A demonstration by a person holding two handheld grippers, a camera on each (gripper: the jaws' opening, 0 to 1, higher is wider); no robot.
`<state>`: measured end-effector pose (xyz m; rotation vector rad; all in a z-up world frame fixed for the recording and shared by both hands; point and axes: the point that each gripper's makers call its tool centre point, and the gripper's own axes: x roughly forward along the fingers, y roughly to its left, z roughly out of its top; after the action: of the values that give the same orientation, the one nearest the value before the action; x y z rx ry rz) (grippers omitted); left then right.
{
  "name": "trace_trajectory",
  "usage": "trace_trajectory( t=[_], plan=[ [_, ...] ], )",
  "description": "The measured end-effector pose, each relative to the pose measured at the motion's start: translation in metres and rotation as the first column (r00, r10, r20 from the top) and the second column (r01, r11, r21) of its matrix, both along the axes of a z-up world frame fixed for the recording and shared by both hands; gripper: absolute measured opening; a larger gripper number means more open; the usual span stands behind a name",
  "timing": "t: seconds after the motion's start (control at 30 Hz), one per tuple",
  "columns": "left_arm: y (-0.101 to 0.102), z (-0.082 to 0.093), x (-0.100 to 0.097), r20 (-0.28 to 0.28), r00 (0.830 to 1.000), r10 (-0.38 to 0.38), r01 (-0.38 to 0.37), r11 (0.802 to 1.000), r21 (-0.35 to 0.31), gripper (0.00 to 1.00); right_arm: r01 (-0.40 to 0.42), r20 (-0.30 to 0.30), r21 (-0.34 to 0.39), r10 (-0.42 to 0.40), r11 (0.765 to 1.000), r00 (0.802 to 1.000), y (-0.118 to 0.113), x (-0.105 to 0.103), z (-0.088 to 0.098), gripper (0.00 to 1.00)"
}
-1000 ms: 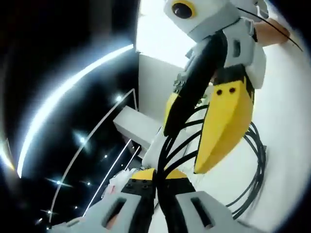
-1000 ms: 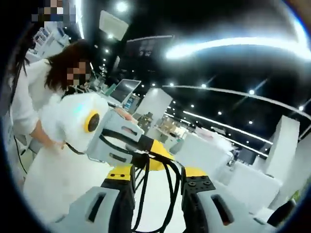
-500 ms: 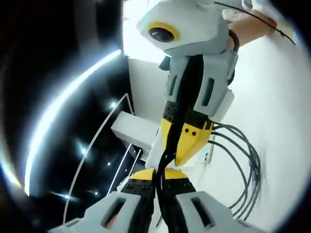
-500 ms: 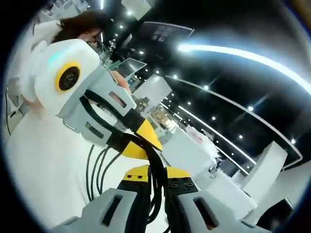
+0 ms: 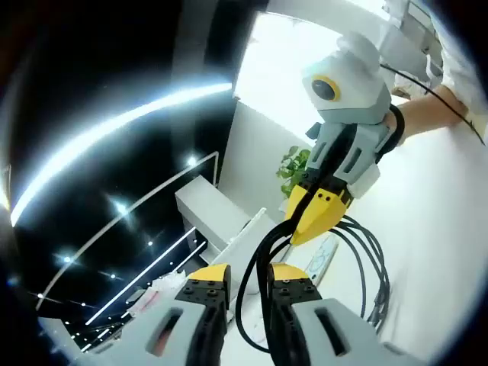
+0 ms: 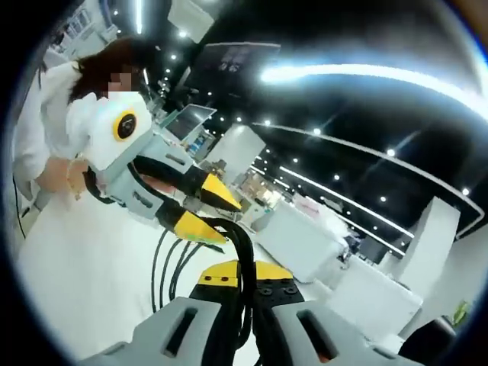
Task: Coil the Type-C to USB data cable on the desktop and secure it with Velcro straps.
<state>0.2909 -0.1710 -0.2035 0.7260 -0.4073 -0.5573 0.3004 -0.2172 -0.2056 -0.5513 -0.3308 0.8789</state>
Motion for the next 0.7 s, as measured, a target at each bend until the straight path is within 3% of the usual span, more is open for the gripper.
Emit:
trace_trajectory(
  t=[0.13, 0.27, 0.4, 0.57, 0.6, 0.63, 0.7],
  plan=[
    [-0.006, -0.018, -0.001, -0.127, 0.985, -0.119, 0.116, 0.993, -0.025, 0.38, -0.127, -0.037, 0.040, 0.128, 0.991, 0.991, -0.005, -0.016, 0.005, 0.02],
    [-0.003, -0.015, -0.001, -0.110, 0.988, -0.113, 0.112, 0.994, -0.012, 0.38, -0.261, -0.067, 0.060, 0.264, 0.964, 0.962, -0.002, -0.040, 0.010, 0.02],
    [-0.009, -0.015, -0.005, -0.125, 0.980, -0.153, 0.148, 0.988, -0.049, 0.41, -0.309, -0.113, 0.112, 0.321, 0.944, 0.940, 0.003, -0.050, 0.015, 0.02],
    [-0.017, -0.038, 0.005, -0.176, 0.975, -0.138, 0.139, 0.990, -0.008, 0.32, -0.306, -0.141, 0.088, 0.316, 0.948, 0.938, 0.010, -0.050, 0.007, 0.01],
    [-0.015, -0.045, 0.010, -0.194, 0.975, -0.105, 0.108, 0.994, 0.006, 0.25, -0.294, -0.149, 0.078, 0.303, 0.953, 0.941, 0.010, -0.048, 0.004, 0.01],
    [-0.011, -0.048, 0.014, -0.181, 0.981, -0.069, 0.074, 0.997, 0.023, 0.11, -0.289, -0.161, 0.076, 0.298, 0.954, 0.941, 0.010, -0.046, 0.001, 0.01],
    [-0.010, -0.050, 0.017, -0.175, 0.983, -0.058, 0.063, 0.998, 0.024, 0.08, -0.289, -0.196, 0.078, 0.299, 0.954, 0.934, 0.010, -0.044, -0.006, 0.01]
  ],
)
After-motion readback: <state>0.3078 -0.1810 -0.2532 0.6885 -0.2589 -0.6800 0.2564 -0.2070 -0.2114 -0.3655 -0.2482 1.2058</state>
